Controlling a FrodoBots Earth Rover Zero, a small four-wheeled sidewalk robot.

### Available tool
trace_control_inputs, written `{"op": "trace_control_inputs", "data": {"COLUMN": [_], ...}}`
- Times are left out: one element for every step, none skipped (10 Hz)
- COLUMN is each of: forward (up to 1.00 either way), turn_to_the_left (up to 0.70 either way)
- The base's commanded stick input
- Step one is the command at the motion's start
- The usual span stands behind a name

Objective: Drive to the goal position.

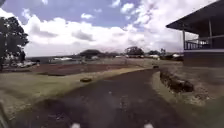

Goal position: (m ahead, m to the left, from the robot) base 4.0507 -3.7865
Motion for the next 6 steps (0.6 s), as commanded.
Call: {"op": "trace_control_inputs", "data": {"forward": [0.7, 0.7, 0.7, 0.7, 0.7, 0.7], "turn_to_the_left": [0.0, 0.0, 0.0, 0.0, 0.0, 0.0]}}
